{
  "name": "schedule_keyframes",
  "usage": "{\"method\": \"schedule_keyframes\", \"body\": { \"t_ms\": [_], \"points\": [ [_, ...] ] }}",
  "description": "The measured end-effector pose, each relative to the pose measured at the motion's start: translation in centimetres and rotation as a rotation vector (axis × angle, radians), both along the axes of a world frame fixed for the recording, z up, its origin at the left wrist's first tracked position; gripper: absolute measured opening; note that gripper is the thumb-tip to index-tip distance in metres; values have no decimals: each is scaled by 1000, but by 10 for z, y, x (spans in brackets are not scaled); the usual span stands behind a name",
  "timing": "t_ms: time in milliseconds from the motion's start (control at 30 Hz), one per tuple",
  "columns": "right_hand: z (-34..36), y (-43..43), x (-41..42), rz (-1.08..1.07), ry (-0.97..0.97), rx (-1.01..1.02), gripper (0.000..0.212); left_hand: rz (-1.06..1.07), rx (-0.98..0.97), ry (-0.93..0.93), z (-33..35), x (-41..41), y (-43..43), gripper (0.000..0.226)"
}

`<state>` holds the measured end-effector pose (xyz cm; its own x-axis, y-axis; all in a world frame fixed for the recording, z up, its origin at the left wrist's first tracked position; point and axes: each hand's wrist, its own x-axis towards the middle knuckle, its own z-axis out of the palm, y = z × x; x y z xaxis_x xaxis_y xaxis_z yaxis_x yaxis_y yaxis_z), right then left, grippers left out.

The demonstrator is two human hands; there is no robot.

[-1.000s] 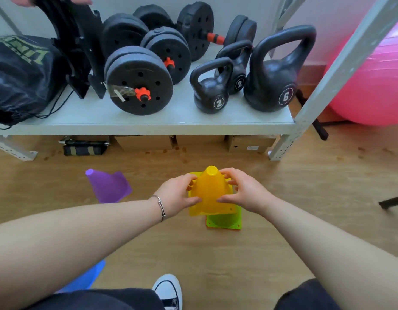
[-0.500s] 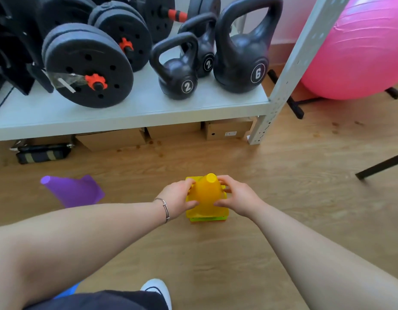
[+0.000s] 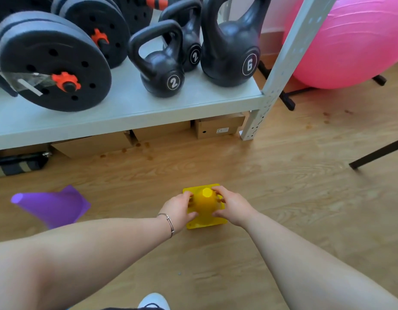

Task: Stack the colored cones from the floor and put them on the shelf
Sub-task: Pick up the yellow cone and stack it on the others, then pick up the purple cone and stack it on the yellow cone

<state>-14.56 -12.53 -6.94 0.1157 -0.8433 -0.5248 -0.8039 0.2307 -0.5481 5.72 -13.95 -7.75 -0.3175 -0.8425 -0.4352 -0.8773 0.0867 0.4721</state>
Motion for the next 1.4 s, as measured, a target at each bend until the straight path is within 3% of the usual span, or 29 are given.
{"method": "schedule_keyframes", "body": {
  "t_ms": [667,900,1033,1167,1267,1400],
  "points": [
    [-17,-4,6,16,20,6,83,11,107,-10,-15,2,-11,59],
    [1,-3,3,122,130,-2,84,-87,109,-205,9,0,-16,59],
    [25,-2,2,137,330,-168,70,-94,58,-288,33,-1,-14,53],
    [55,-9,5,94,483,-442,63,-136,-184,-427,65,8,-14,47],
    [72,-15,16,91,539,-565,66,-108,-360,-472,80,20,-19,57],
    [87,-22,40,106,585,-671,70,-20,-445,-507,96,37,-20,71]
  ]
}}
